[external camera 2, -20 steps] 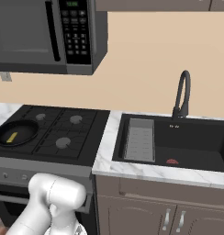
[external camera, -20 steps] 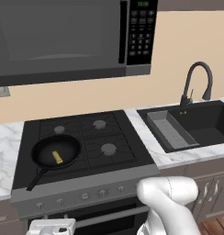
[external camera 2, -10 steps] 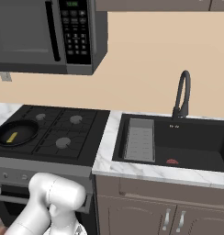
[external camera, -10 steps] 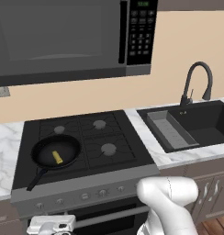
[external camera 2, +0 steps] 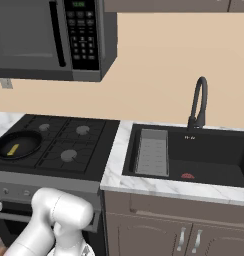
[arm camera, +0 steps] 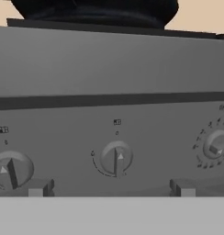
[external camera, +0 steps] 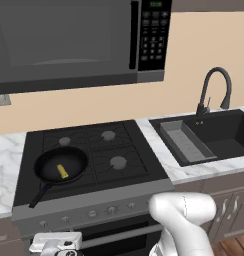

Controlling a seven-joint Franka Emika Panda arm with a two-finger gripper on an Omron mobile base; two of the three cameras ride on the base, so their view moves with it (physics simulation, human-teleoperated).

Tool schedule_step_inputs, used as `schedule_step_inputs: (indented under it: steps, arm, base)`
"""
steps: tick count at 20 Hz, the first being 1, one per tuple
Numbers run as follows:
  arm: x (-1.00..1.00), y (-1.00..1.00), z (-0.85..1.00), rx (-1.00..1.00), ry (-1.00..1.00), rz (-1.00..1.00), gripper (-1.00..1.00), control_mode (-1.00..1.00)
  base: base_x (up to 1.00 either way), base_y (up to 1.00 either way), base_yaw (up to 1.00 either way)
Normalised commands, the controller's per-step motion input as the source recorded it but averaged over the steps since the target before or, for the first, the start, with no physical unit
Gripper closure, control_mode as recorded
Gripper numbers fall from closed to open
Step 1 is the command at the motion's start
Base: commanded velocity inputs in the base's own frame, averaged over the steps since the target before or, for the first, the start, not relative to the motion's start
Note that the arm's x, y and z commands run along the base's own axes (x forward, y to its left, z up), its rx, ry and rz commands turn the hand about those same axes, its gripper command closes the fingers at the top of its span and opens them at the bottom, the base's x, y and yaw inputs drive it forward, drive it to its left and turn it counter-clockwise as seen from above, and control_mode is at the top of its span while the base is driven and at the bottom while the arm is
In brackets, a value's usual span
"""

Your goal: Pick up the butter stick and place it in the pan. Then turn on the burner for the pan.

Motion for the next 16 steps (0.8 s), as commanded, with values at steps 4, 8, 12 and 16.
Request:
schedule_step_inputs:
  steps: [4,8,12,16]
  arm:
    - [-0.01,0.11,0.00,0.00,0.00,0.00,-1.00,-1.00]
    - [-0.05,0.26,0.00,0.00,0.00,0.00,-1.00,-1.00]
    - [-0.13,0.31,0.00,0.00,0.00,0.00,-1.00,-1.00]
    - [-0.06,0.28,0.00,0.00,0.00,0.00,-1.00,-1.00]
  base:
    - [0.00,0.00,0.00]
    - [0.00,0.00,0.00]
    - [0.00,0.00,0.00]
    - [0.00,0.00,0.00]
